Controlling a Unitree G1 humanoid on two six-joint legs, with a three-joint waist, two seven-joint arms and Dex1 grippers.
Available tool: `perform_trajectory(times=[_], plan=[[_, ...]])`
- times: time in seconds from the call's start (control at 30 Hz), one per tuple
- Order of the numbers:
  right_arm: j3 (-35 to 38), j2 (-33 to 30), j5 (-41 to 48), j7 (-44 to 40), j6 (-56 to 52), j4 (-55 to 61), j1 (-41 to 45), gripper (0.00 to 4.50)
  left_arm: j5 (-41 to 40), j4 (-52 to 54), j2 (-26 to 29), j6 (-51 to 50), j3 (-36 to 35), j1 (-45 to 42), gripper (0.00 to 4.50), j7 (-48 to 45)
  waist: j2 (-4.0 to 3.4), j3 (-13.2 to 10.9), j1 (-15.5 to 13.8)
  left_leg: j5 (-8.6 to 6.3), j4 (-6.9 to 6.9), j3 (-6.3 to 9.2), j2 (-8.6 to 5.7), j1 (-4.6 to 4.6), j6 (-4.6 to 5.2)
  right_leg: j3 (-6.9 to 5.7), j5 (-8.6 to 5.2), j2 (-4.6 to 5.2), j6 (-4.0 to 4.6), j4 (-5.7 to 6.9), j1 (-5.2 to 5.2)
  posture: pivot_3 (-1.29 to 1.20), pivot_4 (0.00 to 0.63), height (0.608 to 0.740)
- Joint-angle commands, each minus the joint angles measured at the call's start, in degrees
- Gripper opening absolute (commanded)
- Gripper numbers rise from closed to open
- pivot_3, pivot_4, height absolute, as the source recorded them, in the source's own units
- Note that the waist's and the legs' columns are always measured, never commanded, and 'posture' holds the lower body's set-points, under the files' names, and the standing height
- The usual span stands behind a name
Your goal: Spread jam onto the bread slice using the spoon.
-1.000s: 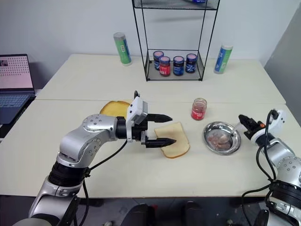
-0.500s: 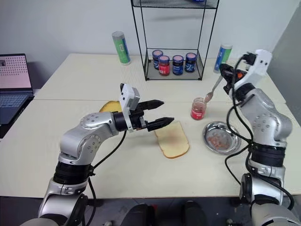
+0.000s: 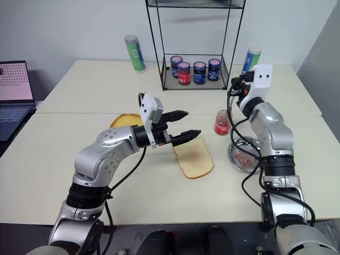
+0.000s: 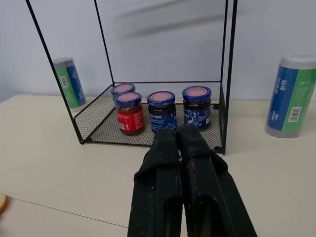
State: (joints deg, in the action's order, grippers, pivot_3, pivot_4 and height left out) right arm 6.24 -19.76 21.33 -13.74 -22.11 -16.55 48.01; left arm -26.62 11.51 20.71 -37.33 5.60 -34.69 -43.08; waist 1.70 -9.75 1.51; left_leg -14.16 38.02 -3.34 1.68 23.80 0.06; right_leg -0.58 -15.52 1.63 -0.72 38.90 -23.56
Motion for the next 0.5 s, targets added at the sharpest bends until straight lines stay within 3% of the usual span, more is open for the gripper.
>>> perform_trajectory(times=[0.03,0.3,0.5], plan=[[-1.39,0.19,-3.74,-1.73,5.16,-0.06,0.36,0.01,-0.8,3.32,0.79,-0.4,-0.79,0.27,4.5,0.51,0.0,0.0,0.01,0.0,0.0,0.0,0.0,0.0,0.0,0.01,0.0,0.01,0.0,0.0,0.0,0.0,0.15,0.74],[-6.47,2.3,-12.16,-2.71,15.88,-1.38,-6.05,0.01,-1.25,4.29,1.16,-1.17,-1.07,0.69,4.5,1.39,0.0,0.0,0.01,0.0,0.0,0.0,-0.01,-0.01,-0.01,0.0,0.0,0.02,0.0,0.02,0.0,0.0,0.15,0.74],[-5.91,3.77,-14.17,-1.21,17.2,-3.54,-6.75,0.01,-1.62,4.76,1.23,-1.61,-1.26,0.86,4.5,1.8,0.0,0.0,0.02,0.02,0.01,0.0,-0.01,-0.01,-0.03,-0.01,0.0,0.02,0.0,0.02,0.0,0.0,0.15,0.74]])
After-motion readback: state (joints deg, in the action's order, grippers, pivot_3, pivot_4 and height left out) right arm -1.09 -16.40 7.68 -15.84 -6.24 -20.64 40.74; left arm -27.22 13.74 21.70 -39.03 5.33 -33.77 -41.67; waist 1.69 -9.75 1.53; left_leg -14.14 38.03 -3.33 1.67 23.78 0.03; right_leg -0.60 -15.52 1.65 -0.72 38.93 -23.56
